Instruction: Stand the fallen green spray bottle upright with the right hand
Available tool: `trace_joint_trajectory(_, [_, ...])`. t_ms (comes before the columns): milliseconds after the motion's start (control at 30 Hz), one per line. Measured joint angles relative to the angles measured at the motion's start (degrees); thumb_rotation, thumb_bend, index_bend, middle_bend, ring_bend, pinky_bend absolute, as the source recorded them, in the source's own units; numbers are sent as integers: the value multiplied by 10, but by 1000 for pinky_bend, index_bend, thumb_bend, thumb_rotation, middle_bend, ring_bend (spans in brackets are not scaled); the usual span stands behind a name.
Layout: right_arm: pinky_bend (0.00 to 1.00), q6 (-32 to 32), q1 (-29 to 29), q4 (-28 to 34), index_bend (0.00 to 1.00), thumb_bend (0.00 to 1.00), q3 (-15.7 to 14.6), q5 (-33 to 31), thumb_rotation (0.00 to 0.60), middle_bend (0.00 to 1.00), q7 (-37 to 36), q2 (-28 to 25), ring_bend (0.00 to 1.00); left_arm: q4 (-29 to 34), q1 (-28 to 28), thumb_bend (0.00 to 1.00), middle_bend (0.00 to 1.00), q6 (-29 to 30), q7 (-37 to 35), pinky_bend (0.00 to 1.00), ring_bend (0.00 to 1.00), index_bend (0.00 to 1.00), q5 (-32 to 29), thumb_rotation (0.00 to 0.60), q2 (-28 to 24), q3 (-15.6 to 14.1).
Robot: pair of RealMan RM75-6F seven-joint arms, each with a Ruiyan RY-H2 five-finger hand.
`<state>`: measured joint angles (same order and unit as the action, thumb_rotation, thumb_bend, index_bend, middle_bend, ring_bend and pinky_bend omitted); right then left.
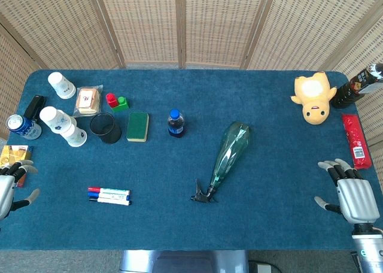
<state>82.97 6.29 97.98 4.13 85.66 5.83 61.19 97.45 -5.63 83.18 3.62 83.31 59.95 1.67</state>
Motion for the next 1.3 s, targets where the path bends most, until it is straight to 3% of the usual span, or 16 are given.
trace_joint_trajectory(467, [300,-11,8,3,172,168,-2,10,600,231,-37,-2,138,-7,4,306,315,13,-17,330,344,386,21,600,6,-2])
trace_joint_trajectory(533, [300,-17,15,6,153,232,0,14,600,219,-49,-5,128,-7,5,306,317,18,-22,358,344,389,24,600,5,-1])
trace_joint_trajectory(667, [299,-38,40,21,124,480,9,25,600,195,-77,-13,110,-10,7,307,320,27,-35,401,345,389,32,600,7,1])
trace_joint_trajectory(733, [299,-57,58,29,116,531,16,30,600,175,-98,-17,97,-12,7,307,320,28,-37,402,345,389,34,600,9,1])
trace_joint_trajectory(967, [299,-150,131,42,110,518,42,24,600,155,-138,-27,79,-20,13,307,320,29,-41,403,345,389,29,600,12,-2])
trace_joint_trajectory(1300, [299,-348,284,1,118,543,96,-68,600,170,-167,-3,67,-30,14,307,318,15,-40,405,345,389,11,600,20,-1])
